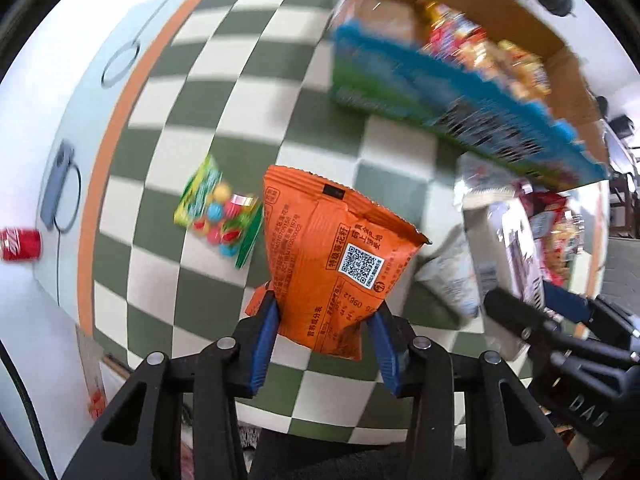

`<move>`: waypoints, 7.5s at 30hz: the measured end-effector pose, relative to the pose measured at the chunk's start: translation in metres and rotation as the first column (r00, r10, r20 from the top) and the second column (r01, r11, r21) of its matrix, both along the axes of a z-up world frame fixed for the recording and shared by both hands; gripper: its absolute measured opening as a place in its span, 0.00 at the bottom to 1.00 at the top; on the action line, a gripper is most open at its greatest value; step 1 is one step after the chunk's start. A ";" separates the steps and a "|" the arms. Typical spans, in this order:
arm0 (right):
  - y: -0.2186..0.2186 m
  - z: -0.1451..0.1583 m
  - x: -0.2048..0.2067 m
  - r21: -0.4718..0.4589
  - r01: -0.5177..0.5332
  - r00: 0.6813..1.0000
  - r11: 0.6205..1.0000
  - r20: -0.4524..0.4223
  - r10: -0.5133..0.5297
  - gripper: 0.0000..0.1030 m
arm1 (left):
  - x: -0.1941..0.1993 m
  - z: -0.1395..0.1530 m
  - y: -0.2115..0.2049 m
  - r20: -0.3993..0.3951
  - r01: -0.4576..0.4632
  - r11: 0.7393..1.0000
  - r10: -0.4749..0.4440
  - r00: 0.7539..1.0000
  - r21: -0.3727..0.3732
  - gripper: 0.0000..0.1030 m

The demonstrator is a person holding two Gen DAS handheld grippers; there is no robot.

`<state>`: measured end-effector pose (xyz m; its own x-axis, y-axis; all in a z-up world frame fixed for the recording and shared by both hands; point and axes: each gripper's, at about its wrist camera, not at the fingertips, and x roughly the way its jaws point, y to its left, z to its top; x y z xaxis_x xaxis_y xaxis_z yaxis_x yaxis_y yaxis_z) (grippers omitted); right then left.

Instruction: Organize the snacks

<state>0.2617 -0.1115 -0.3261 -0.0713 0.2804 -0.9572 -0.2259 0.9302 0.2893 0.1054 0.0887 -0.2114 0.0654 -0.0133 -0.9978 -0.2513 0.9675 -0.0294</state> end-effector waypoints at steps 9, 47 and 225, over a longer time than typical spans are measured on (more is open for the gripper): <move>-0.039 0.080 0.006 0.104 0.140 0.985 0.985 0.087 -0.149 0.62 | 0.071 0.076 -0.043 0.124 0.113 0.985 -0.097 0.988 -0.127 0.39; -0.080 0.004 0.275 -0.136 0.371 0.925 0.918 0.144 -0.352 0.82 | 0.341 -0.011 -0.032 -0.073 0.112 0.992 -0.116 0.991 -0.054 0.84; -0.074 0.030 0.201 -0.061 0.177 0.983 0.982 -0.038 -0.179 0.88 | 0.268 0.025 -0.078 -0.117 0.160 0.966 -0.186 0.976 -0.202 0.83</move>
